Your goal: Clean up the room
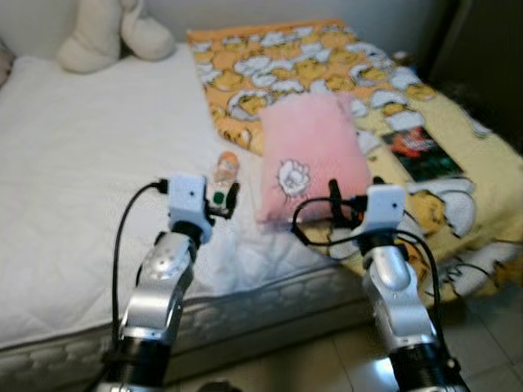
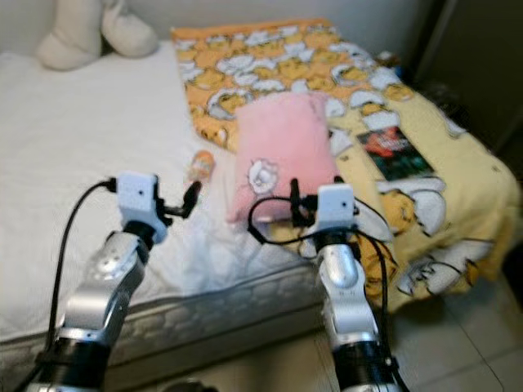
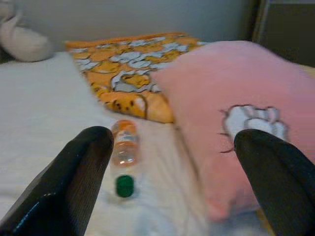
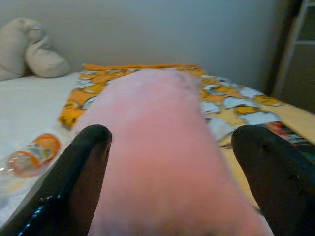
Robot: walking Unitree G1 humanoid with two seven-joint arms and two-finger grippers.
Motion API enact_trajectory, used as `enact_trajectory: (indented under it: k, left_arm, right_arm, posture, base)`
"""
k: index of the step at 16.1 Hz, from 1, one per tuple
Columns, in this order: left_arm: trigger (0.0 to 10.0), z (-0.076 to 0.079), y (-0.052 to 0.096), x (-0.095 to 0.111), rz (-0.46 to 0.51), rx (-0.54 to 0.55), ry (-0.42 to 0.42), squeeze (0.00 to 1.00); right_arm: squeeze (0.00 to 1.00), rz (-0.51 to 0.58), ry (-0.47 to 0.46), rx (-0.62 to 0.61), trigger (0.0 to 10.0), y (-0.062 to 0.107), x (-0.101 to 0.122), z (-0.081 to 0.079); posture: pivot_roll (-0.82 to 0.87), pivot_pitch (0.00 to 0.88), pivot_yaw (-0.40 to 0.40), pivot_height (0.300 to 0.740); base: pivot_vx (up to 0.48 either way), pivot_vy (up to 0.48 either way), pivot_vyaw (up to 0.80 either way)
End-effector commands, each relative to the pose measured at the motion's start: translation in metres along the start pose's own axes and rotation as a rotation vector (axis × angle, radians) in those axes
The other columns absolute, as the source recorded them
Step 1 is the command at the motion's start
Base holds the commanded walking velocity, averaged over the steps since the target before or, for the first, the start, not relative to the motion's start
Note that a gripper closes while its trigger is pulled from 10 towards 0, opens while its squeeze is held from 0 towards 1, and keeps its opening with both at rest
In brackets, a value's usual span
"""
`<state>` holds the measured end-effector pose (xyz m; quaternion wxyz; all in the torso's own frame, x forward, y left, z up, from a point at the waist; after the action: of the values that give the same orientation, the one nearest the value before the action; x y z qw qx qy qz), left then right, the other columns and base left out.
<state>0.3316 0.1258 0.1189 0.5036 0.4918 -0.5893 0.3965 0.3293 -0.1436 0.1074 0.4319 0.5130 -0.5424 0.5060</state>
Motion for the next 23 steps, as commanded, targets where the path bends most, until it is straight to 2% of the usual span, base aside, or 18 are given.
enact_trajectory:
  k: [1, 7, 9, 11, 14, 21, 23]
  left_arm:
    - [10.0, -0.0027, -0.0015, -0.0008, -0.006, 0.008, -0.017, 0.00]
    - [10.0, -0.0053, -0.0049, 0.0024, 0.011, 0.010, -0.013, 0.00]
    - [10.0, -0.0030, -0.0053, 0.0038, 0.019, -0.006, -0.014, 0.00]
    - [10.0, -0.0019, -0.0059, 0.0023, 0.008, -0.011, -0.067, 0.00]
    - [10.0, 0.0013, -0.0053, 0.0039, 0.023, -0.027, -0.050, 0.00]
    - [10.0, 0.0011, -0.0067, 0.0038, 0.021, -0.018, -0.069, 0.00]
    - [10.0, 0.0020, -0.0073, 0.0060, 0.030, -0.021, -0.075, 0.00]
  right_arm:
    - [0.00, 0.015, 0.008, 0.012, 10.0, -0.0019, 0.0038, -0.0022]
    - [0.00, 0.019, 0.016, 0.012, 10.0, -0.0031, 0.0043, 0.0000]
    - [0.00, 0.018, 0.016, 0.012, 10.0, -0.0033, 0.0038, 0.0004]
    - [0.00, 0.018, 0.016, 0.016, 10.0, -0.0034, 0.0038, -0.0003]
    - [0.00, 0.016, 0.014, 0.020, 10.0, -0.0033, 0.0028, -0.0017]
    - [0.00, 0.010, 0.013, 0.020, 10.0, -0.0039, 0.0008, -0.0028]
    - [0.00, 0.012, 0.012, 0.020, 10.0, -0.0045, 0.0010, -0.0032]
  posture:
    - [-0.05, 0.000, 0.037, 0.740]
    - [-0.05, 0.000, 0.037, 0.740]
    - [-0.05, 0.000, 0.035, 0.740]
    - [-0.05, 0.000, 0.035, 0.740]
    - [-0.05, 0.000, 0.036, 0.740]
    - [-0.05, 0.000, 0.039, 0.740]
    - [-0.05, 0.000, 0.040, 0.740]
  base:
    - [0.000, 0.000, 0.00]
    - [0.000, 0.000, 0.00]
    - [0.000, 0.467, 0.00]
    - [0.142, 0.422, 0.00]
    - [0.361, 0.306, 0.00]
    - [0.000, 0.000, 0.00]
    - [0.480, 0.000, 0.00]
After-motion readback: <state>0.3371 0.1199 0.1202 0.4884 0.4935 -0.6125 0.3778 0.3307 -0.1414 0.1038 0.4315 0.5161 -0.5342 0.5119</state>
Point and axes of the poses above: a point about 5 cm out from each wrist's last joint towards the gripper, its own y axis pointing back from the gripper into the wrist, its own x axis along the axis of the wrist's last joint, z = x × y, the point moved 3 cm from there along -y, pointing out of the wrist towards the gripper, and after that the axes turned 10 degrees about -y, right-handed, at the moved point
